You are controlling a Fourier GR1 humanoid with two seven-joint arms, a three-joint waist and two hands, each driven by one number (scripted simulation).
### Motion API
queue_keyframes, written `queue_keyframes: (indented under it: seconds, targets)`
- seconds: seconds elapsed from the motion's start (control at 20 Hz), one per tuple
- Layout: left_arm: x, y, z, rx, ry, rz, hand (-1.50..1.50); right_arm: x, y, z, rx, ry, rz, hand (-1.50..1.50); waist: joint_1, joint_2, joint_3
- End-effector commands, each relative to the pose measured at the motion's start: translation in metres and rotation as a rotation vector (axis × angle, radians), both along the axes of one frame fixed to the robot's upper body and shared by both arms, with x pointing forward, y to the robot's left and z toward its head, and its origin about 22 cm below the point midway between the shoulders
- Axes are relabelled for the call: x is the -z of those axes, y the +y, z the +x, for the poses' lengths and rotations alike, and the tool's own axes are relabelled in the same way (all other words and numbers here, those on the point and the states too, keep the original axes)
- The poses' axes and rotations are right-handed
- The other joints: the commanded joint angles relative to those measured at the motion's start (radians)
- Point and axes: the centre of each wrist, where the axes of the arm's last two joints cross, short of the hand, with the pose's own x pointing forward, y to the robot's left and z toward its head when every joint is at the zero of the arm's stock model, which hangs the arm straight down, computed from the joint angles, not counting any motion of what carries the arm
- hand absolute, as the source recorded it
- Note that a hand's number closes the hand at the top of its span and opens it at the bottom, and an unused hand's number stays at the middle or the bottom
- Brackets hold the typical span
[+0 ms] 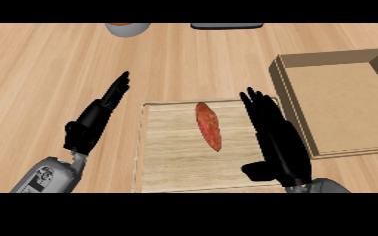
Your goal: Pick the sweet potato from the tray and place it in the cardboard box
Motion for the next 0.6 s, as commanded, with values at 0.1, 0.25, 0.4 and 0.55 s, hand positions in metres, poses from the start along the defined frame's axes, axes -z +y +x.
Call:
queue_keyframes:
  seconds: [0.1, 0.25, 0.4, 0.55]
  targets:
    - [0.009, -0.009, 0.001, 0.021, 0.003, 0.004, 0.00, -0.064, 0.041, -0.037, -0.006, 0.167, -0.092, -1.50, 0.013, 0.012, 0.003]
    - [-0.004, -0.033, 0.003, 0.035, -0.009, -0.010, 0.00, -0.082, 0.062, -0.044, 0.022, 0.259, -0.082, -1.50, 0.027, 0.015, 0.006]
    - [0.000, -0.026, 0.002, 0.043, -0.010, 0.002, 0.00, -0.113, 0.071, -0.038, 0.034, 0.289, -0.057, -1.50, 0.034, 0.016, 0.006]
    - [-0.014, -0.022, 0.004, 0.048, -0.022, -0.008, 0.00, -0.096, 0.082, -0.020, 0.082, 0.336, -0.043, -1.50, 0.042, 0.018, 0.007]
